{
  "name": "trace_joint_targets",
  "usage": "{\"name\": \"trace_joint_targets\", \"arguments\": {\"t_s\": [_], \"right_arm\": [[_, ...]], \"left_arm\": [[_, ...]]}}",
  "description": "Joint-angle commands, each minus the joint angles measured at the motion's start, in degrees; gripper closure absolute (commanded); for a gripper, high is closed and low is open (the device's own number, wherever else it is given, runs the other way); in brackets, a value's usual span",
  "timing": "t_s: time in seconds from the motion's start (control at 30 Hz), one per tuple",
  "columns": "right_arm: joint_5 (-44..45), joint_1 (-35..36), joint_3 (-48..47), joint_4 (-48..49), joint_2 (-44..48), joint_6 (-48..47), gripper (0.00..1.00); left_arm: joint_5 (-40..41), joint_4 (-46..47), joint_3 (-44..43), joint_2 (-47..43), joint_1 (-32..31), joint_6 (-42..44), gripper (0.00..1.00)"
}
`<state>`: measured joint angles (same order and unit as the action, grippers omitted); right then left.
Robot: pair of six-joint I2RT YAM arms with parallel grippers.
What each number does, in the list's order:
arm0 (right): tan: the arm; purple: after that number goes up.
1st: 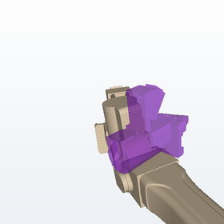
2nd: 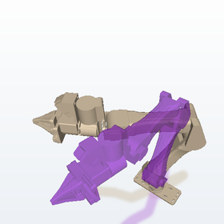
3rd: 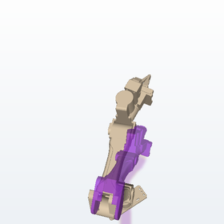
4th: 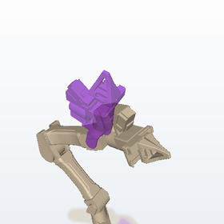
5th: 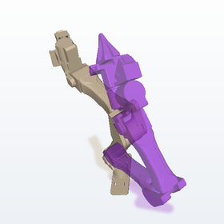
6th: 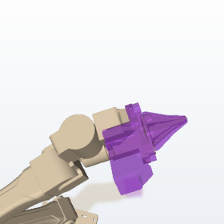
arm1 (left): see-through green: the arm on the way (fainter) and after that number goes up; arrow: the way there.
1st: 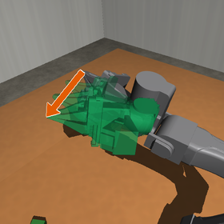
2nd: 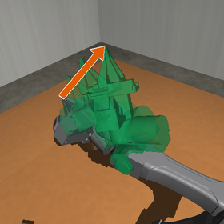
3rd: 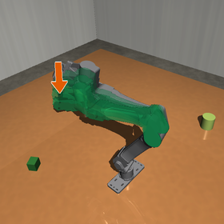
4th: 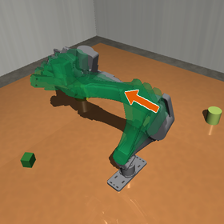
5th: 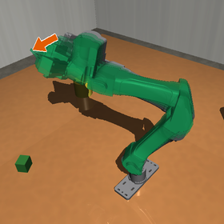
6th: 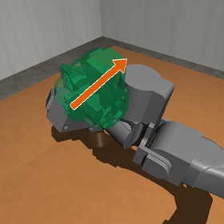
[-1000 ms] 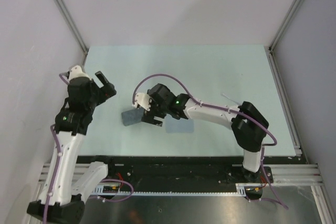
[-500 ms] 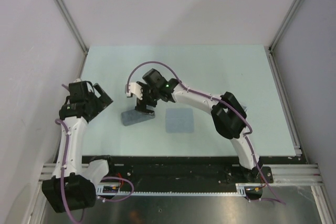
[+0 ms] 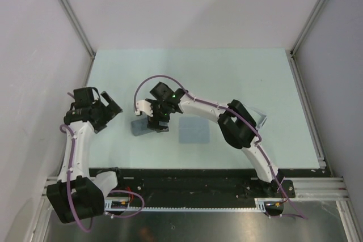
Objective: Organize the sunglasses
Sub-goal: Pick up the sunglasses case from the center of the board.
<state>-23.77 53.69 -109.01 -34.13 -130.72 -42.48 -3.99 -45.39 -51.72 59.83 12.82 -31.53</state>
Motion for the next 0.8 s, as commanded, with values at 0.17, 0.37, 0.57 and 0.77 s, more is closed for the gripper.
{"name": "trace_joint_targets", "arguments": {"t_s": [0.17,0.37,0.57,0.77], "right_arm": [[5.7,0.5,-5.0,7.0,-3.6,1.0,0.00],[4.9,0.7,-6.8,5.5,-6.0,0.1,0.00],[3.2,0.6,-6.9,2.3,-6.9,-0.6,0.00],[4.9,0.5,-6.8,1.1,-7.2,2.3,0.25]], "left_arm": [[-2.0,1.1,1.7,-1.2,1.2,0.1,0.00],[-2.3,1.0,3.2,-2.1,1.1,0.6,0.00],[-2.2,1.0,2.9,-1.6,1.1,0.8,0.00],[-2.3,1.0,2.0,-0.8,1.2,0.9,0.00]]}}
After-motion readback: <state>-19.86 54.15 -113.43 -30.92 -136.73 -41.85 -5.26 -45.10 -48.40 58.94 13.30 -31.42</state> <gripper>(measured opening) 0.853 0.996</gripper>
